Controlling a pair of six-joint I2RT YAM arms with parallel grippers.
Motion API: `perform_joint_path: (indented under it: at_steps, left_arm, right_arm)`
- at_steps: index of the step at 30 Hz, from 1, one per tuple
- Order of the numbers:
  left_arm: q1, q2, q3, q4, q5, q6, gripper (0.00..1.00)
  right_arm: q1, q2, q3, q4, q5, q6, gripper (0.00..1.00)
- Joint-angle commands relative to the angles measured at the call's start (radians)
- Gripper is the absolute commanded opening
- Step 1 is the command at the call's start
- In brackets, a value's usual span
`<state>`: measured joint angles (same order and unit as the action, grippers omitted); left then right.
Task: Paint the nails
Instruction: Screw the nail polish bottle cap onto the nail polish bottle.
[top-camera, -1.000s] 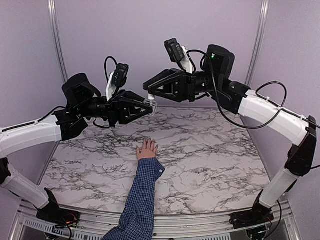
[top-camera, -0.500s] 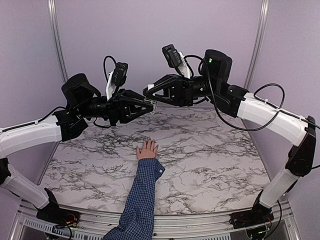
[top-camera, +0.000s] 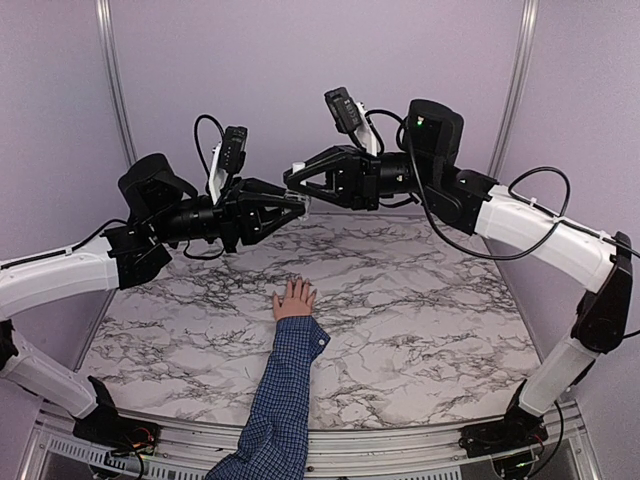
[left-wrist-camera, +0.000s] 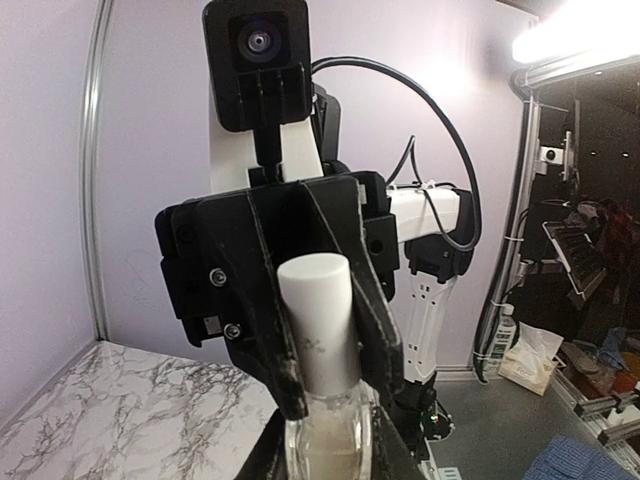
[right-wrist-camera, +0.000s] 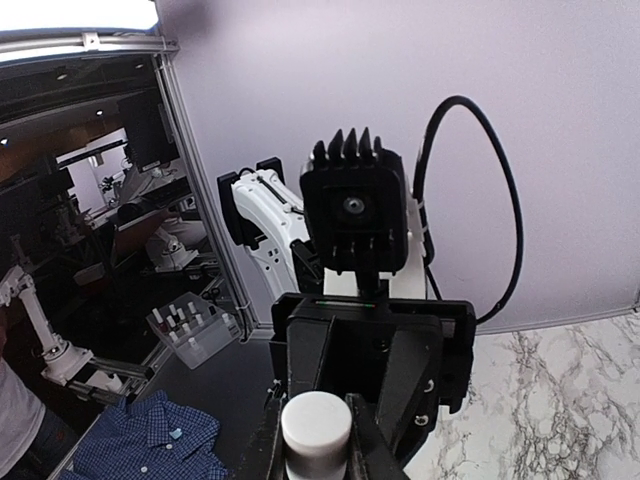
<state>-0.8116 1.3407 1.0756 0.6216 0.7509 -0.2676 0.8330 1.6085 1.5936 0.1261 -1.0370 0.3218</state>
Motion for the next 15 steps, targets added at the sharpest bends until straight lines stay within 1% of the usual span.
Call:
perform_joint_path:
  at_steps: [1, 4, 8, 9, 11, 15]
  left_arm:
    - [0.014, -0.054, -0.007, 0.055, -0.233, 0.070, 0.00]
    - [0.014, -0.060, -0.013, 0.056, -0.323, 0.089, 0.00]
    - [0.014, -0.065, -0.023, 0.055, -0.384, 0.111, 0.00]
    - [0.014, -0.065, -0.024, 0.055, -0.377, 0.117, 0.00]
    - [0.014, -0.067, -0.027, 0.055, -0.340, 0.119, 0.00]
    - [0.014, -0.072, -0.039, 0.055, -0.204, 0.111, 0.00]
  right_arm:
    - [0.018, -0.030, 0.013, -0.083, 0.070, -0.034, 0.02]
    - [0.021, -0.022, 0.021, -0.101, 0.161, -0.040, 0.03]
    - [0.030, -0.008, 0.042, -0.122, 0.196, -0.058, 0.05]
    - [0.032, -0.006, 0.047, -0.123, 0.195, -0.067, 0.08]
    - [0.029, -0.009, 0.047, -0.123, 0.191, -0.074, 0.19]
    - [0.019, -0.024, 0.037, -0.114, 0.151, -0.069, 0.41]
